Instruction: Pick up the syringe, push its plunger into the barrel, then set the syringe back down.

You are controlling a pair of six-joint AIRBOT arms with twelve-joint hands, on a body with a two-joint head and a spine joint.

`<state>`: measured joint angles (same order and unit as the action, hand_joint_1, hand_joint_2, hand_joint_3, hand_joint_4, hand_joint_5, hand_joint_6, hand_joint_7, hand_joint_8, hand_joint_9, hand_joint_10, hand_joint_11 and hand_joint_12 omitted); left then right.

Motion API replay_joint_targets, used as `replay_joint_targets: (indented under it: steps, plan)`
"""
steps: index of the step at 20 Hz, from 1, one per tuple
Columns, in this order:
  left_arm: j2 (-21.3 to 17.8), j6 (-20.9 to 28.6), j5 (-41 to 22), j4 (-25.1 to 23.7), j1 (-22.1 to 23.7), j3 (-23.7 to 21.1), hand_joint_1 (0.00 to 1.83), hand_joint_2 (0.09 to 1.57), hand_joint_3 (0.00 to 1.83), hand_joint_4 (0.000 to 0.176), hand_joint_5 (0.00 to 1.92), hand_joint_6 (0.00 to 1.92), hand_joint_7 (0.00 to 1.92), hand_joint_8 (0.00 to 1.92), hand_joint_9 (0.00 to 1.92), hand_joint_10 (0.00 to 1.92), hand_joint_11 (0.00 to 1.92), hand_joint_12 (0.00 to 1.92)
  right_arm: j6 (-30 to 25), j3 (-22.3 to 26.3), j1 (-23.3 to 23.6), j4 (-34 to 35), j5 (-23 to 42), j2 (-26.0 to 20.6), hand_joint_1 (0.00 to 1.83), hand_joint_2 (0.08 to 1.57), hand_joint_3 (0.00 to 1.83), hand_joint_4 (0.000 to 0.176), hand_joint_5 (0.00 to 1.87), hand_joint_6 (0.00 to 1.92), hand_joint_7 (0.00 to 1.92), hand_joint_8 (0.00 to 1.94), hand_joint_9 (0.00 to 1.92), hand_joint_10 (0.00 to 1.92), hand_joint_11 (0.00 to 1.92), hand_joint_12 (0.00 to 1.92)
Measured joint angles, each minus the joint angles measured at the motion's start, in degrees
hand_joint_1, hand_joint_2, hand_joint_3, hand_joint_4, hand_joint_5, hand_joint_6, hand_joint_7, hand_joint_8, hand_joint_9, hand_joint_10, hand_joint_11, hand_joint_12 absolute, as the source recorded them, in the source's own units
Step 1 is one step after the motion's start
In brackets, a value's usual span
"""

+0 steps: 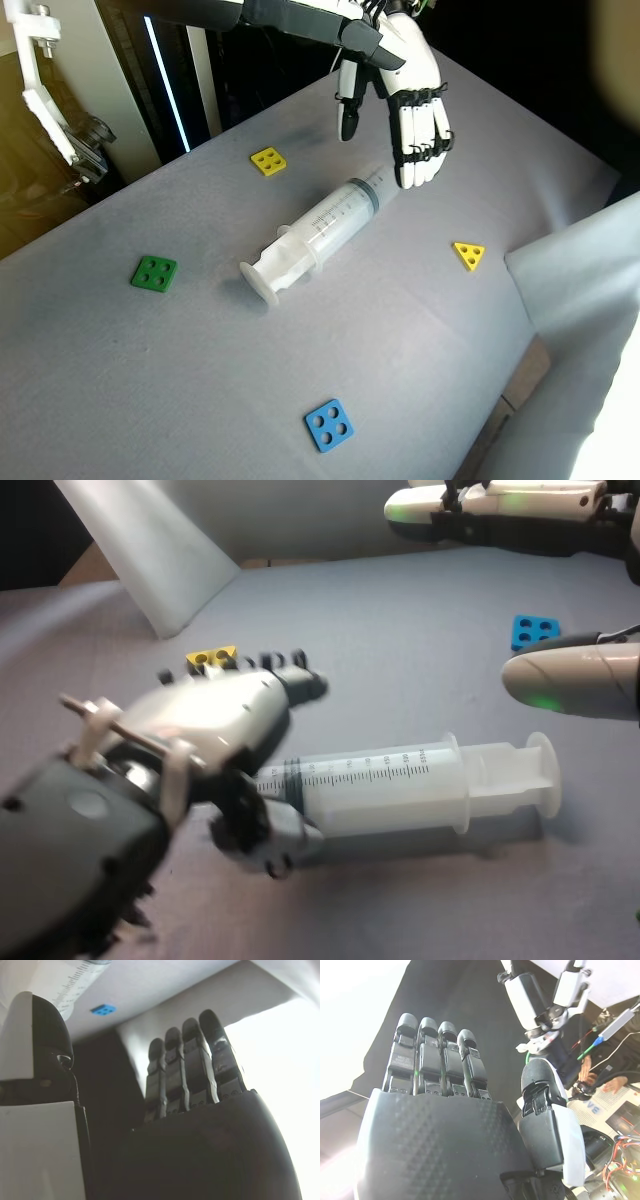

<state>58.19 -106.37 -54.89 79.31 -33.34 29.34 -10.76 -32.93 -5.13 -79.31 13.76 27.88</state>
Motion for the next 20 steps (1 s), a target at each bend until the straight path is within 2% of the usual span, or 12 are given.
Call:
replay_joint_targets:
  steps: [3, 7, 10, 15, 20]
  plan:
    - [4.63, 0.37, -1.99, -0.15, -0.44, 1.6, 1.28, 0.97, 0.0, 0.0, 0.27, 0.0, 0.25, 0.0, 0.21, 0.0, 0.0, 0.69, 0.09, 0.0, 0.0, 0.02, 0.04, 0.0, 0.0, 1.33, 0.0, 0.0, 0.13, 0.0, 0.12, 0.0, 0.08, 0.0, 0.0, 0.12]
    - [9.35, 0.83, -2.38, -2.84, -2.19, 3.87, 1.27, 0.99, 0.0, 0.0, 0.26, 0.0, 0.25, 0.0, 0.21, 0.0, 0.0, 0.67, 0.11, 0.02, 0.0, 0.02, 0.02, 0.0, 0.0, 1.34, 0.0, 0.0, 0.14, 0.0, 0.13, 0.0, 0.09, 0.0, 0.0, 0.18]
    - [10.99, 0.9, -1.99, -4.42, -3.8, 6.05, 1.26, 0.98, 0.0, 0.0, 0.26, 0.0, 0.26, 0.0, 0.24, 0.0, 0.0, 0.75, 0.11, 0.11, 0.0, 0.02, 0.02, -0.04, 0.0, 1.34, 0.0, 0.0, 0.13, 0.0, 0.11, 0.0, 0.08, 0.0, 0.0, 0.16]
    - [13.97, 1.62, -2.4, -6.75, -5.7, 10.25, 1.26, 0.99, 0.0, 0.0, 0.26, 0.0, 0.25, 0.0, 0.2, 0.0, 0.0, 0.62, 0.11, 0.11, 0.0, 0.0, 0.0, -0.04, 0.0, 1.34, 0.0, 0.0, 0.12, 0.0, 0.1, 0.0, 0.07, 0.0, 0.0, 0.14]
    - [16.65, 2.73, -1.92, -7.45, -6.4, 14.56, 1.28, 0.99, 0.0, 0.0, 0.27, 0.0, 0.26, 0.0, 0.23, 0.0, 0.0, 0.7, 0.13, 0.11, 0.0, 0.02, 0.09, -0.04, 0.0, 1.34, 0.0, 0.0, 0.11, 0.0, 0.09, 0.0, 0.06, 0.0, 0.0, 0.15]
